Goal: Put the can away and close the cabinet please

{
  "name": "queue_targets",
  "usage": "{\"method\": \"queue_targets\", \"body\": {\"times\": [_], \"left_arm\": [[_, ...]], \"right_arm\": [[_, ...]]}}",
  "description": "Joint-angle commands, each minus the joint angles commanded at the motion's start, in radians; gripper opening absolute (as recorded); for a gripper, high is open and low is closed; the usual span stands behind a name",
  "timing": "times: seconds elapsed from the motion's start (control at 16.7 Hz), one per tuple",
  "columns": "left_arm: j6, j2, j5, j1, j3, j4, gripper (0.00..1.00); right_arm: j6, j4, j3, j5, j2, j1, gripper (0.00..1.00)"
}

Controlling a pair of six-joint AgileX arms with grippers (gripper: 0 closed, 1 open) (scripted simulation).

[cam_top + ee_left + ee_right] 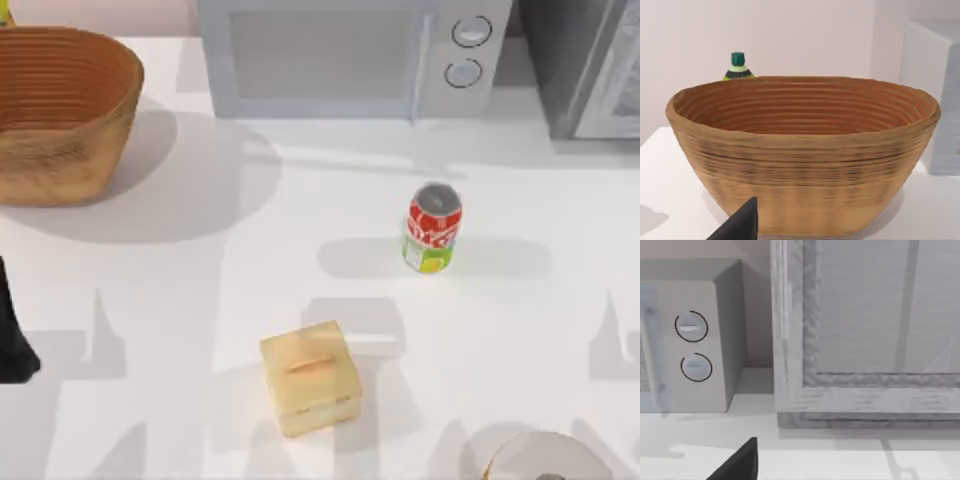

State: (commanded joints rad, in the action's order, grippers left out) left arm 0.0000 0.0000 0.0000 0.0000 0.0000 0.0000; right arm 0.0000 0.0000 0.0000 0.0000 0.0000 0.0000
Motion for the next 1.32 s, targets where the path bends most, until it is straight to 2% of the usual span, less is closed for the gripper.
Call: {"method": "queue_targets", "body": {"times": [0.3, 0.6, 1.02, 1.32], "left_arm": [[0.0, 0.0, 0.0, 0.0, 0.0, 0.0, 1.0], [0.0, 0.0, 0.0, 0.0, 0.0, 0.0, 1.0], [0.0, 0.0, 0.0, 0.0, 0.0, 0.0, 1.0], [0.0, 0.0, 0.0, 0.0, 0.0, 0.0, 1.0]], "right_arm": [[0.003, 0.046, 0.029, 0.028, 0.051, 0.039, 1.0], [0.04, 0.225, 0.167, 0.171, 0.321, 0.217, 1.0], [0.143, 0.565, 0.416, 0.465, 0.945, 0.571, 1.0], [0.191, 0.815, 0.51, 0.641, 1.462, 0.747, 1.0]]}}
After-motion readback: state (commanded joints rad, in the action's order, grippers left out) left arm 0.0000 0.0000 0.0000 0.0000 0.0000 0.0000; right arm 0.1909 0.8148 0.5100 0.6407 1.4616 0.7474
